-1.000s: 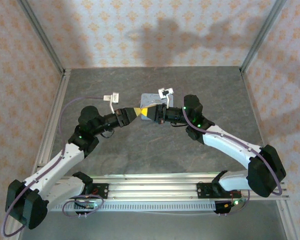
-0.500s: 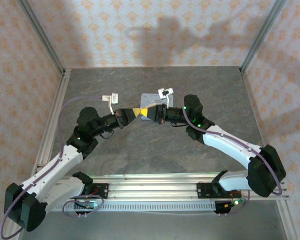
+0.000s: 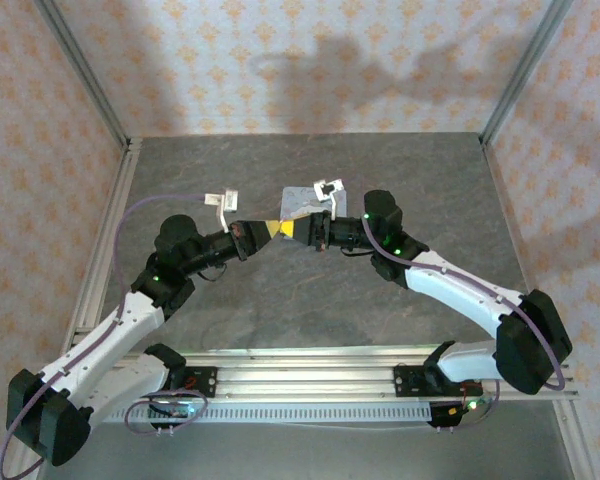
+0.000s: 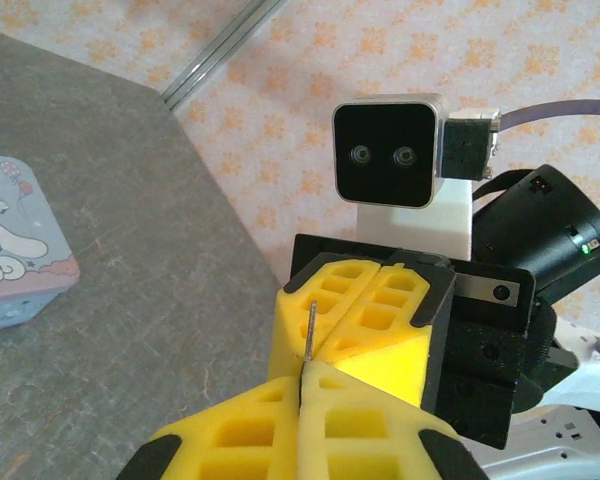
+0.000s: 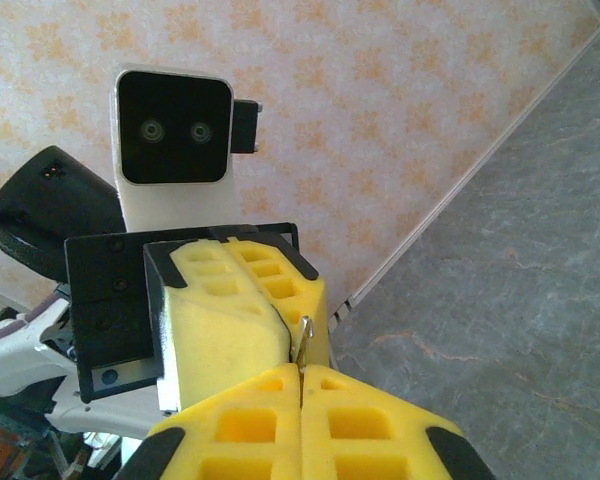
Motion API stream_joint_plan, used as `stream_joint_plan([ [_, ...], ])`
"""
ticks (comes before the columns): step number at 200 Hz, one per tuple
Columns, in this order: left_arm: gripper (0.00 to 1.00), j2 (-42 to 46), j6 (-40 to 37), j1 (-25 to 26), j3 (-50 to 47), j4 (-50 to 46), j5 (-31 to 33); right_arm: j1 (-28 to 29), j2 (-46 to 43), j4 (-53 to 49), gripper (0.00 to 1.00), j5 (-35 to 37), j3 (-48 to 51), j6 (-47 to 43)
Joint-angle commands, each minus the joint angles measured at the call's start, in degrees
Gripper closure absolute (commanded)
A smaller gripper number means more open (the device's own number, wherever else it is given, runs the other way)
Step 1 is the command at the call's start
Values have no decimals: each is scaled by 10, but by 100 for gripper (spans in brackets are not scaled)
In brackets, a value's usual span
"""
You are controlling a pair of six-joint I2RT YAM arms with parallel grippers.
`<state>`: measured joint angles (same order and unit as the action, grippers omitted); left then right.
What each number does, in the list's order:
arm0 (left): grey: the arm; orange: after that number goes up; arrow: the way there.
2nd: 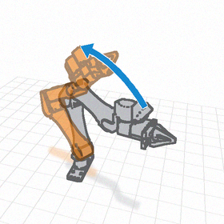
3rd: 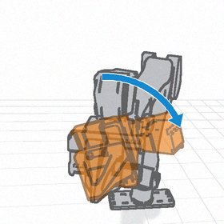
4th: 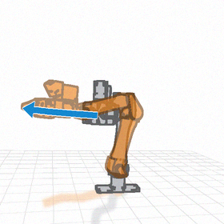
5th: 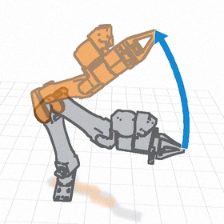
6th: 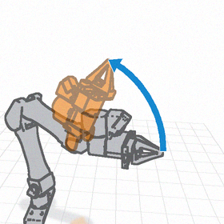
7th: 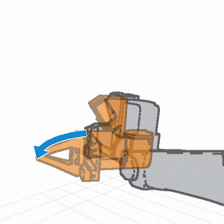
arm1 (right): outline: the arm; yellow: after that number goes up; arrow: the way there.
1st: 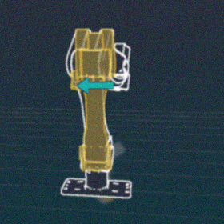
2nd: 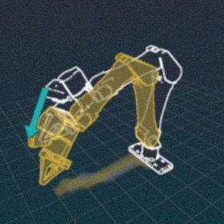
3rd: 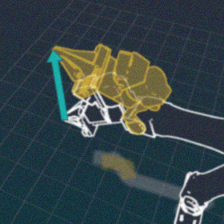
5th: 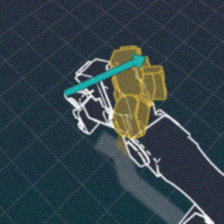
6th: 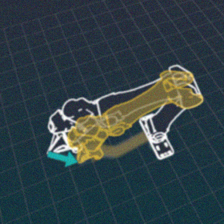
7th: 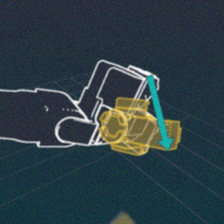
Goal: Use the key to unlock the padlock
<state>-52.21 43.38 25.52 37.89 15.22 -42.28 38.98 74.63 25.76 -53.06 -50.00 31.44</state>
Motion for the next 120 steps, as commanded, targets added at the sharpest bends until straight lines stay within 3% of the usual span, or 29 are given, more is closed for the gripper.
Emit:
stream_joint_plan([
  [1, 100, 8, -23, 10, 24, -20, 4, 6, -15, -8, 90, 13, -28, -24],
  [52, 100, 17, -51, 11, 34, -68, 22, 6, -30, -79, 80, 30, -44, -63],
  [91, 100, 23, -72, 11, 41, -94, 22, 4, -63, -162, 79, 61, -58, -108],
  [120, 100, 26, -104, 11, 55, -122, 0, -3, -83, -171, 76, 49, -66, -89],
])
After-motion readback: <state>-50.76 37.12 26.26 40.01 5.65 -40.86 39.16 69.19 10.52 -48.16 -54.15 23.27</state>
